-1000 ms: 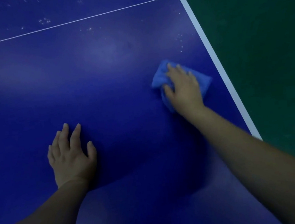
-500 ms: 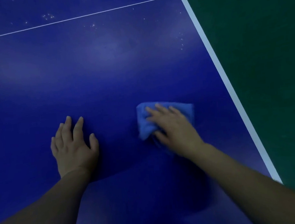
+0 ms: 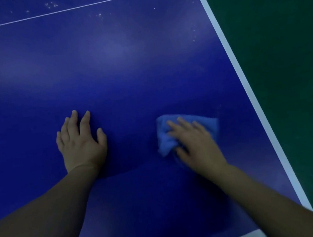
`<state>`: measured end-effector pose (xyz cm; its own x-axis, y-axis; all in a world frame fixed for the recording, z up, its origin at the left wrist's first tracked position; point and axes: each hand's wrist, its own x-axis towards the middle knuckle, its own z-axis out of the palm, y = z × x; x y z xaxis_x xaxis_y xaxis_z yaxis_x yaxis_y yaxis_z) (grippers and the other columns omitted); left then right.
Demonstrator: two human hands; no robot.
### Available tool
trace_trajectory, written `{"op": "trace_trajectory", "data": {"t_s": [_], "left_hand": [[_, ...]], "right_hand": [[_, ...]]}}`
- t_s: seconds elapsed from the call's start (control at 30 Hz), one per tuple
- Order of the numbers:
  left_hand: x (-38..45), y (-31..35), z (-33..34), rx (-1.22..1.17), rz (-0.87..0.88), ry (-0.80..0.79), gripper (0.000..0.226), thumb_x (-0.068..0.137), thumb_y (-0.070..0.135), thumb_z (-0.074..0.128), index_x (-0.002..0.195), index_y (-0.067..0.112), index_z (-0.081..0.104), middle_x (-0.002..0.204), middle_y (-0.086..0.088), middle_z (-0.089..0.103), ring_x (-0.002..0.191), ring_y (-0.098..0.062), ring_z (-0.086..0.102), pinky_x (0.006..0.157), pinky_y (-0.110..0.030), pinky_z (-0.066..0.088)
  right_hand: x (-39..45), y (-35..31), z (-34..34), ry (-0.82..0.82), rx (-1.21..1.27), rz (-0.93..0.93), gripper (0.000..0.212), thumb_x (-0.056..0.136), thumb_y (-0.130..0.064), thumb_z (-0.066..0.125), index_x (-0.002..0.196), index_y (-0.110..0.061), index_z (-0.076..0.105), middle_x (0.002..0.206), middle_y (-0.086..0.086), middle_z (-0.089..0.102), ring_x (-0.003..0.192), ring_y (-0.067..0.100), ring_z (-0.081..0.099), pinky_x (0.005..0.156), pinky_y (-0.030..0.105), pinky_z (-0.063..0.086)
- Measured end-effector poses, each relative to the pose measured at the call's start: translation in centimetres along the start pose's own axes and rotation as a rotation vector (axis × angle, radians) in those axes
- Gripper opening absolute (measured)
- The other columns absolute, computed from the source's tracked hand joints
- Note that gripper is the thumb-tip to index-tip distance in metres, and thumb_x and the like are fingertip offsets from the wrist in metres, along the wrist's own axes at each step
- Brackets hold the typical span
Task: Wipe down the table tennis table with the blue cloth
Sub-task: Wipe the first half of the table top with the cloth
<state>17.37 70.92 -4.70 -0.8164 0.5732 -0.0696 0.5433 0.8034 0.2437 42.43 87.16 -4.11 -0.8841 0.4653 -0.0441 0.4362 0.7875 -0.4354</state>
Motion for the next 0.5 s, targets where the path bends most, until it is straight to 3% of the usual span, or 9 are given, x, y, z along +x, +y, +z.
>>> {"op": "trace_trajectory", "data": {"t_s": [0.13,0.2,0.37,0.43,0.5], "left_hand": [[-0.1,0.2,-0.2,0.001,-0.002,-0.011,0.060,0.093,0.044,0.036,0.149,0.025,0.030,0.162,-0.002,0.016,0.149,-0.023,0.009,0.121,-0.047,0.003],[-0.1,0.3,-0.2,0.003,-0.008,-0.016,0.058,0.096,0.040,0.041,0.150,0.025,0.029,0.162,-0.002,0.014,0.149,-0.022,0.007,0.121,-0.047,0.003],[-0.1,0.3,-0.3,-0.008,0.000,-0.009,0.057,0.096,0.037,0.044,0.150,0.024,0.030,0.162,-0.003,0.016,0.149,-0.023,0.009,0.121,-0.048,0.004],[-0.2,0.2,-0.1,-0.007,0.006,-0.002,0.057,0.096,0.037,0.044,0.150,0.024,0.030,0.161,-0.003,0.016,0.149,-0.023,0.009,0.121,-0.049,0.004],[-0.2,0.1,-0.1,-0.008,0.009,0.000,0.057,0.096,0.039,0.043,0.150,0.024,0.029,0.161,-0.003,0.015,0.149,-0.024,0.009,0.121,-0.049,0.004]], "right_hand": [[4.4,5.6,-3.5,0.218,-0.017,0.456,0.051,0.092,-0.020,0.055,0.141,-0.016,0.044,0.152,0.002,0.038,0.144,0.021,0.026,0.118,0.042,0.018],[6.9,4.8,-3.4,0.272,-0.010,0.527,0.049,0.095,-0.025,0.052,0.142,-0.016,0.043,0.153,0.001,0.036,0.145,0.022,0.024,0.118,0.040,0.015],[1.4,-2.8,1.1,-0.016,-0.043,-0.021,0.043,0.089,-0.028,0.053,0.132,-0.021,0.053,0.153,-0.006,0.037,0.143,0.019,0.030,0.115,0.041,0.021],[-2.5,-1.9,0.8,-0.046,-0.015,-0.066,0.040,0.089,-0.032,0.048,0.127,-0.023,0.057,0.151,-0.010,0.039,0.141,0.015,0.033,0.114,0.038,0.022],[-3.9,1.2,-0.7,0.009,-0.026,0.032,0.043,0.086,-0.027,0.049,0.127,-0.018,0.058,0.146,-0.005,0.046,0.138,0.020,0.039,0.111,0.044,0.029]]}}
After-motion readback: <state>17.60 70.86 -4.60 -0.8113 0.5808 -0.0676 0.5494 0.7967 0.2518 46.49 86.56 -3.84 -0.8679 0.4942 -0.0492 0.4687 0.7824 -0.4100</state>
